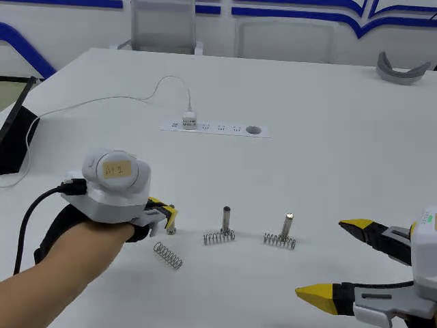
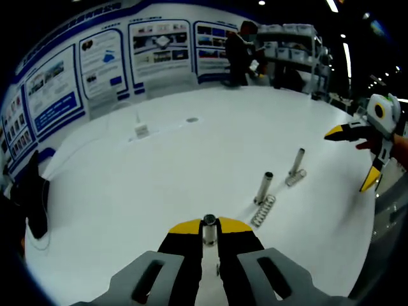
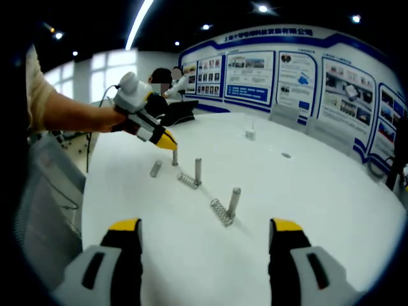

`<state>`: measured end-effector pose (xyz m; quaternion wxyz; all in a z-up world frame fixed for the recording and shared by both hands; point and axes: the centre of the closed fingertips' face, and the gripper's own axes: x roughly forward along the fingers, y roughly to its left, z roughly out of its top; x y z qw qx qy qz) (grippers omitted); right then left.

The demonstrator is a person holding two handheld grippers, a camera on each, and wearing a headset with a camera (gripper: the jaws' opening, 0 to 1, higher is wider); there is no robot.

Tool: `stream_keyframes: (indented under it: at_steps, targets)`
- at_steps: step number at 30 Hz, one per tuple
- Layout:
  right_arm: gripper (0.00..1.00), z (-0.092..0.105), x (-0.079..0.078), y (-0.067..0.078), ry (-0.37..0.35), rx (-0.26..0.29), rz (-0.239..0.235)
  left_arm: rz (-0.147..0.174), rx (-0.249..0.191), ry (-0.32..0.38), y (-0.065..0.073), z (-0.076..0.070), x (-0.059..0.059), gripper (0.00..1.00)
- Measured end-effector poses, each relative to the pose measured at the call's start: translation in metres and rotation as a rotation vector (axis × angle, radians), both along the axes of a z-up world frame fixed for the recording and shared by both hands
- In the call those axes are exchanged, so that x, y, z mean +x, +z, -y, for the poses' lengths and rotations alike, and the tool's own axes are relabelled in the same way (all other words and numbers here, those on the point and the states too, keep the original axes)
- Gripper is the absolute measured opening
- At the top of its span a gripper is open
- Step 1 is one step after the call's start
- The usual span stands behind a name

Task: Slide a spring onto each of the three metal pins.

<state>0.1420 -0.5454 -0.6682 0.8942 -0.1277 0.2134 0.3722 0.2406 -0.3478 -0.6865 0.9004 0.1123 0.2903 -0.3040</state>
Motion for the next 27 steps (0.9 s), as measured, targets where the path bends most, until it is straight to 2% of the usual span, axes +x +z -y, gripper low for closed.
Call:
stream_keyframes:
  at_steps: [3, 11, 17, 24, 27]
  targets:
    - [0.83, -0.0002, 0.0002, 0.0006, 0.0, 0.0, 0.002, 0.019, 0.013, -0.019, -0.0003, 0.0006, -0.0002, 0.08]
    - [0.83, -0.0006, -0.0009, 0.0006, 0.0, -0.002, 0.002, 0.034, 0.026, -0.023, 0.0002, -0.0008, -0.0011, 0.08]
    - [0.83, -0.0011, 0.0005, 0.0028, 0.001, -0.001, 0.007, 0.039, 0.021, -0.023, 0.0013, -0.003, 0.0024, 0.13]
    - [0.83, 0.0014, 0.0001, 0.0009, -0.007, 0.001, 0.002, 0.044, -0.001, -0.029, 0.004, -0.0016, 0.0025, 0.19]
    - [0.83, 0.0014, 0.0004, 0.001, -0.007, 0.001, 0.003, 0.046, -0.024, -0.027, 0.0077, -0.0013, 0.0028, 0.23]
